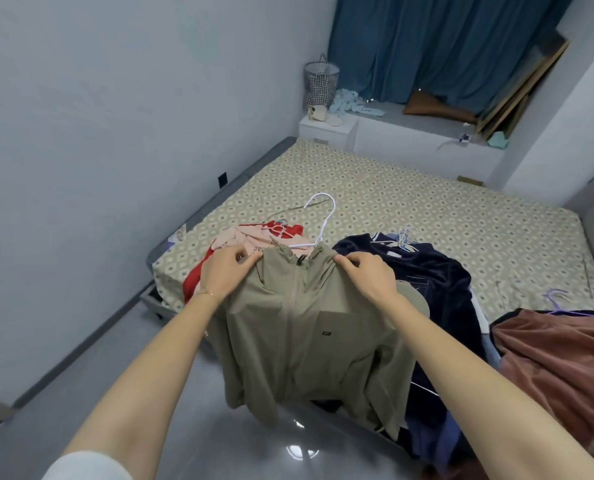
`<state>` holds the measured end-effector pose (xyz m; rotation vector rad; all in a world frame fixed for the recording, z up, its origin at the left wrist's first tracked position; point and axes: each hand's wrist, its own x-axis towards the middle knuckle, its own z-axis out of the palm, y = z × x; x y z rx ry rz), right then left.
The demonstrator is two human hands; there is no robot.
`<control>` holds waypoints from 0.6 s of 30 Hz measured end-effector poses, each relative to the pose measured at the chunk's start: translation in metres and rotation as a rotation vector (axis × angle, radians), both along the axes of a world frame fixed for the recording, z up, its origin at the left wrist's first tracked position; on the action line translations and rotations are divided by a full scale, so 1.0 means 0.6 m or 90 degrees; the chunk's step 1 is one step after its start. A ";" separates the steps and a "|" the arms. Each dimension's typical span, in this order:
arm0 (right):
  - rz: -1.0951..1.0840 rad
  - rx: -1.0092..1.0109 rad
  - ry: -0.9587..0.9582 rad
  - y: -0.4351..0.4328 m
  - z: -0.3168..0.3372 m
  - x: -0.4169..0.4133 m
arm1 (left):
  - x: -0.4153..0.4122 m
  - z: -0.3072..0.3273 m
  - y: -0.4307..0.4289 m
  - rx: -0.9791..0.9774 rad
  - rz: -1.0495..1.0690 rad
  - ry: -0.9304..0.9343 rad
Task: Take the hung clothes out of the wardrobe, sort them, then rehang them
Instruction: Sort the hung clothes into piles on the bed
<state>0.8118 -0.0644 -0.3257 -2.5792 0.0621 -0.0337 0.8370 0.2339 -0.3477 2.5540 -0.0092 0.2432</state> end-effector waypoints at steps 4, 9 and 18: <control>-0.012 0.008 -0.003 0.088 0.001 0.019 | 0.024 0.004 0.087 0.001 -0.001 0.012; -0.018 0.027 0.004 0.192 0.007 0.042 | 0.048 0.007 0.184 -0.009 0.009 0.012; -0.013 0.074 -0.024 0.331 -0.019 0.087 | 0.104 -0.011 0.311 -0.097 0.042 -0.029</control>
